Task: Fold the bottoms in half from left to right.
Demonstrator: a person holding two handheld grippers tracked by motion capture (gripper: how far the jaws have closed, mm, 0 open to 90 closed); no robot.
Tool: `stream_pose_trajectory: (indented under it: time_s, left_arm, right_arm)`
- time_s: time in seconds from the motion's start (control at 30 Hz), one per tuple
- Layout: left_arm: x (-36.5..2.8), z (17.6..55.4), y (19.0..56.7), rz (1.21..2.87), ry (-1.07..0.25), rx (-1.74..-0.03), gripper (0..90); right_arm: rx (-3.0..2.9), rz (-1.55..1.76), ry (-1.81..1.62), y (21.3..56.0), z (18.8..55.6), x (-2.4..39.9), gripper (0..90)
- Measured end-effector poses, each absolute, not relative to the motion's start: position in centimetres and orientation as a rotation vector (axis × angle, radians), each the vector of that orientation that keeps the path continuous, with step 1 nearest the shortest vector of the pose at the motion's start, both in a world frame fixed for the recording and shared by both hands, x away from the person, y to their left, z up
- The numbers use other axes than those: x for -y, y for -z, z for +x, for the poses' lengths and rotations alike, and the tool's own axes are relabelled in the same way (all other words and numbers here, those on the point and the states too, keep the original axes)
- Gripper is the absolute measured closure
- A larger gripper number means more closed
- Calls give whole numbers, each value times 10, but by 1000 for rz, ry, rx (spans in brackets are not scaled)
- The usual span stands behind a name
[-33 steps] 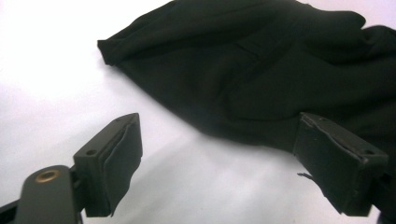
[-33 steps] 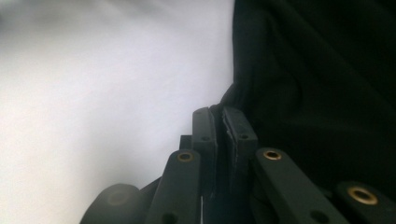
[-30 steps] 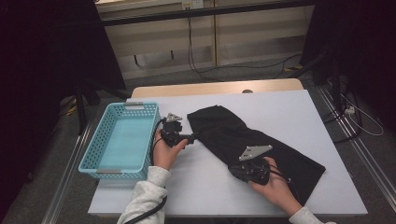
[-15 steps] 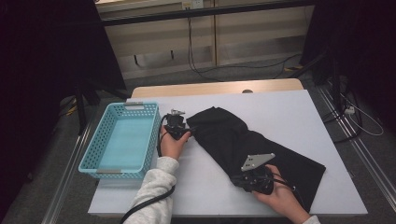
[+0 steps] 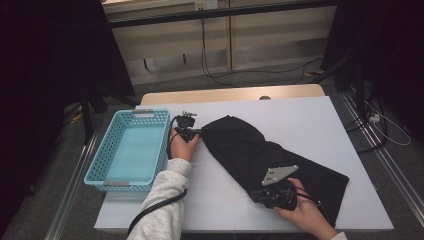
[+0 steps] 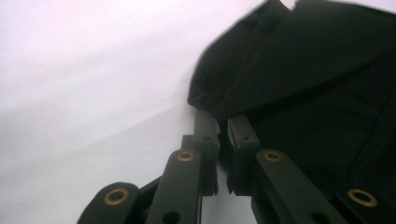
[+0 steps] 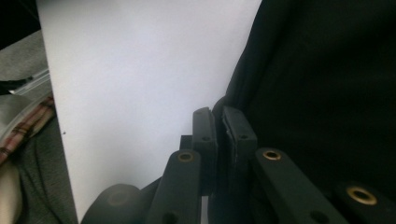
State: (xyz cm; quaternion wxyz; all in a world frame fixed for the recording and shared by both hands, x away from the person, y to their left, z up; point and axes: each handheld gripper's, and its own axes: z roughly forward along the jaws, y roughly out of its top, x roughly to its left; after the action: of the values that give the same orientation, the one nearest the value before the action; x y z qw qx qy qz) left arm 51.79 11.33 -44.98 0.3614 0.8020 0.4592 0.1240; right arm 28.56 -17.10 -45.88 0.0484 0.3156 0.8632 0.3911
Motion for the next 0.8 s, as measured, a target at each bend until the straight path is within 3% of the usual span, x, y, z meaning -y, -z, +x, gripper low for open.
stream_pose_trajectory:
  time_s: [0.23, 0.3, 0.33, 0.4, 0.53, 0.8]
  left_arm:
    - [-127, 524, 442, 2035, -355, -1236, 790]
    - [-129, 524, 441, 2022, -399, -1255, 731]
    - [-129, 524, 441, 2022, -399, -1255, 654]
    - [-130, 525, 442, 2021, -375, -1270, 634]
    - [-128, 522, 444, 2034, -348, -1264, 482]
    - [-121, 521, 454, 2050, -271, -1257, 488]
  right_arm:
    - [-2658, 953, -1202, 458, 285, 176, 847]
    - [-2662, 958, -1211, 459, 286, 178, 847]
    - [-2663, 960, -1211, 459, 286, 178, 847]
    - [-2664, 949, -1208, 459, 286, 177, 847]
    - [-2667, 950, -1200, 458, 285, 176, 846]
    - [-2657, 951, -1199, 458, 285, 175, 836]
